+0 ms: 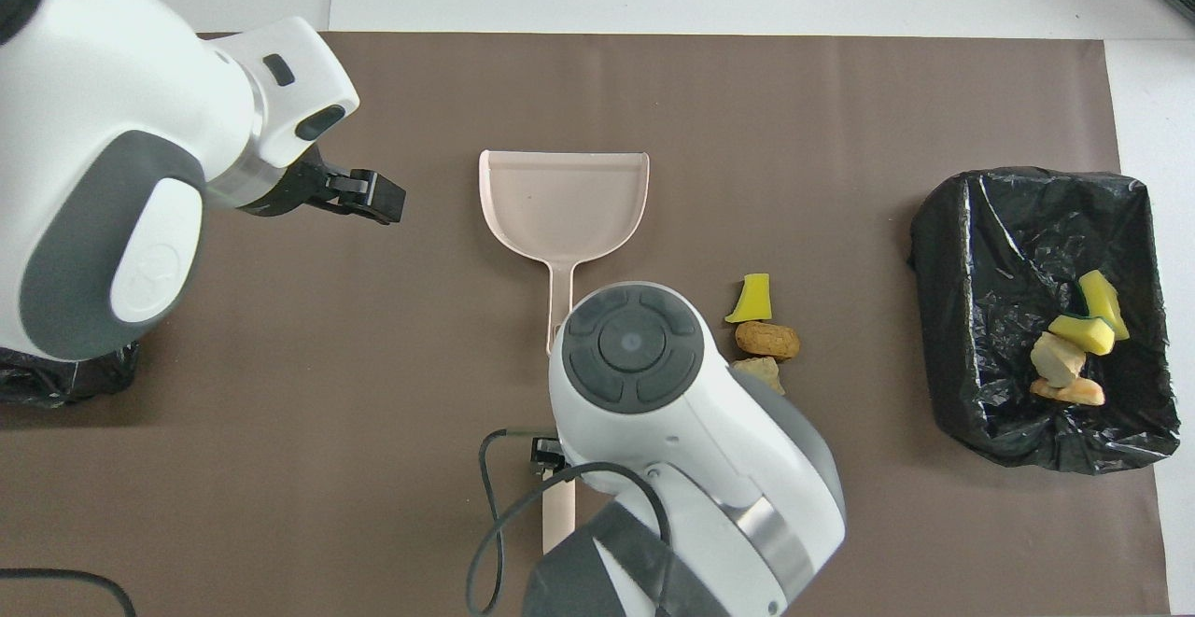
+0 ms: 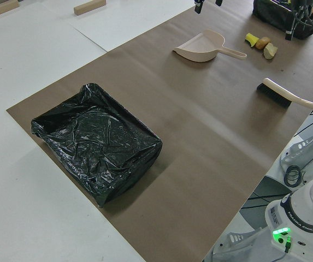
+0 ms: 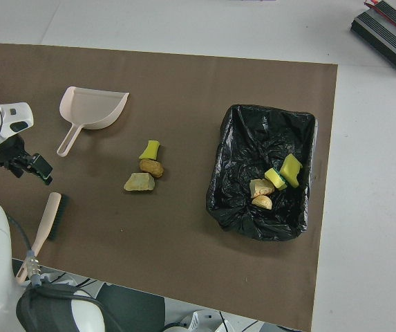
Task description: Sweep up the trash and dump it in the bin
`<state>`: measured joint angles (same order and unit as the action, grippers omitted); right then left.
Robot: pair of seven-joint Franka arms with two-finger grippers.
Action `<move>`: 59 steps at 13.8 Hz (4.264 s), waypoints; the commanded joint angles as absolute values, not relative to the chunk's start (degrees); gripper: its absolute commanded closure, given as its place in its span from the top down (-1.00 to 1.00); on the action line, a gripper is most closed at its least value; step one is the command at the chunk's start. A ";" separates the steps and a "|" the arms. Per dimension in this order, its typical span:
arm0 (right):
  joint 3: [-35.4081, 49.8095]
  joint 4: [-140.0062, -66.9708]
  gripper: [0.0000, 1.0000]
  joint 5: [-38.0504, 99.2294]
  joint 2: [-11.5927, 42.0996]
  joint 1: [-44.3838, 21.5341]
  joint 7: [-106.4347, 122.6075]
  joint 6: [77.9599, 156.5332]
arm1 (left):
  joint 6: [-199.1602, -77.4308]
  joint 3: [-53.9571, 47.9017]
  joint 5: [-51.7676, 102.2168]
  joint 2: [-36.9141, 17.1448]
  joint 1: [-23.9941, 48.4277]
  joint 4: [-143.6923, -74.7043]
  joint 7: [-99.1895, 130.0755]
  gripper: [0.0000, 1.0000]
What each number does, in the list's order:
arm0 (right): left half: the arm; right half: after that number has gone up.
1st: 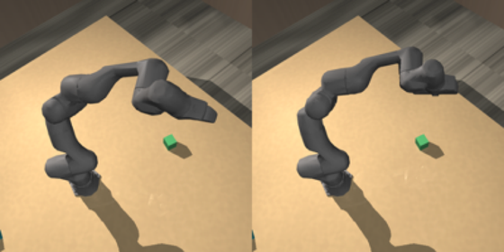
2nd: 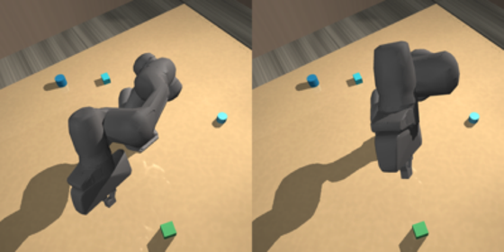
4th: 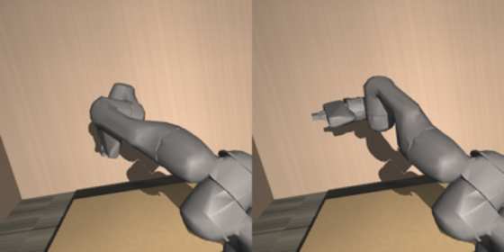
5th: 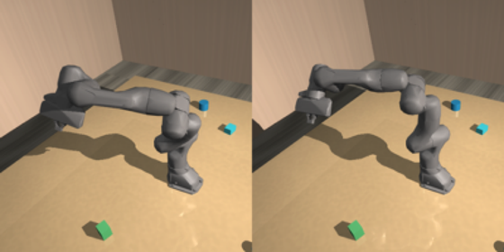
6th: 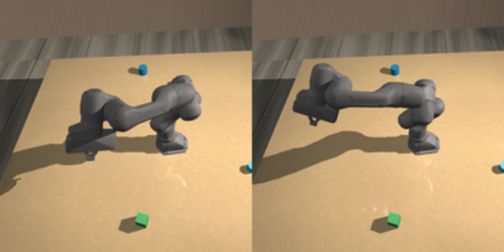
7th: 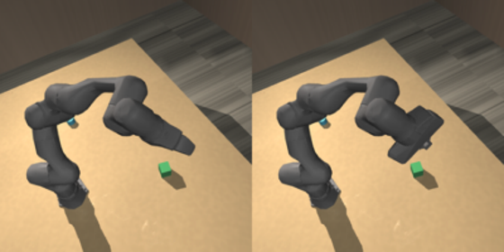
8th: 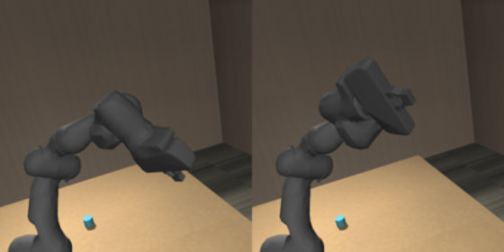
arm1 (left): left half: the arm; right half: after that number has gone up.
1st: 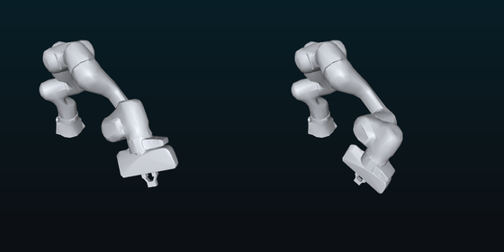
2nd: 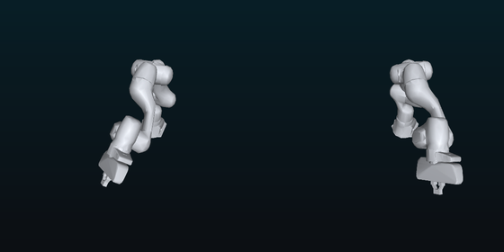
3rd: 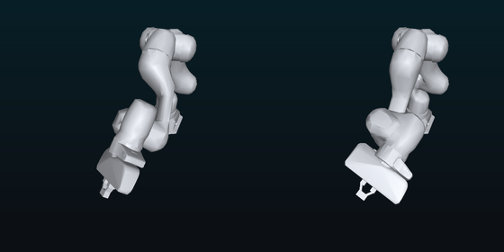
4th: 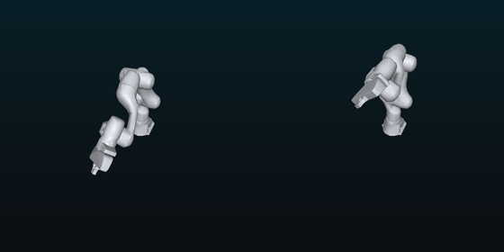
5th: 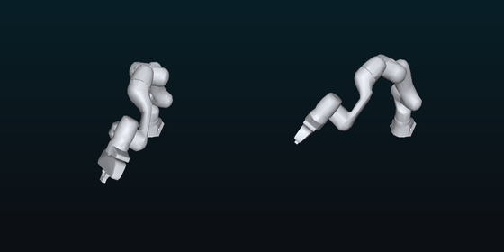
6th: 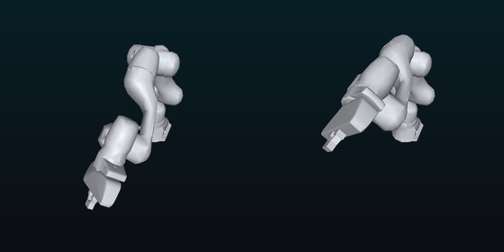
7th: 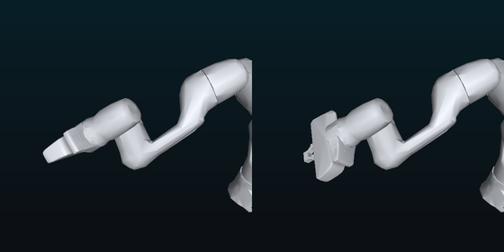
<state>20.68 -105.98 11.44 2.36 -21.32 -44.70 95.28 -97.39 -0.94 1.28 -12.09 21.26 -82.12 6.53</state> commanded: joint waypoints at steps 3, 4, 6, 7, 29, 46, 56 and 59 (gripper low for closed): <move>20.65 -128.83 1.00 18.37 -8.53 -30.74 -52.26 109.93 | -107.28 -0.17 0.88 -18.44 29.69 -86.82 17.19 1.00; 20.65 -129.72 1.00 18.54 -8.44 -33.11 -54.90 111.60 | -111.49 -0.18 0.88 -18.63 30.66 -89.88 19.31 1.00; 20.65 -131.30 1.00 21.52 -8.70 -35.41 -55.99 112.76 | -118.80 -0.18 0.88 -18.72 32.34 -95.34 20.04 1.00; 20.65 -132.53 1.00 21.71 -8.70 -36.73 -56.25 115.29 | -120.13 -0.18 0.88 -18.98 33.04 -96.32 20.04 1.00; 20.65 -140.36 0.98 22.59 -5.71 -42.54 -57.31 132.19 | -118.50 0.44 0.35 -20.14 35.16 -97.38 20.60 -1.00; 19.69 -135.62 -1.00 21.10 -8.94 -39.48 -55.91 118.61 | -111.09 0.53 -7.11 -14.08 29.17 -102.45 -41.83 -1.00; 19.60 -127.72 -1.00 -4.28 -11.63 -16.29 -34.04 95.10 | -113.02 -0.09 -10.72 -11.69 36.99 -109.07 -43.33 -1.00; 19.86 -120.35 -1.00 -15.86 -2.85 -6.87 -22.08 96.68 | -113.64 -0.09 -10.37 -12.13 39.37 -108.98 -43.16 -1.00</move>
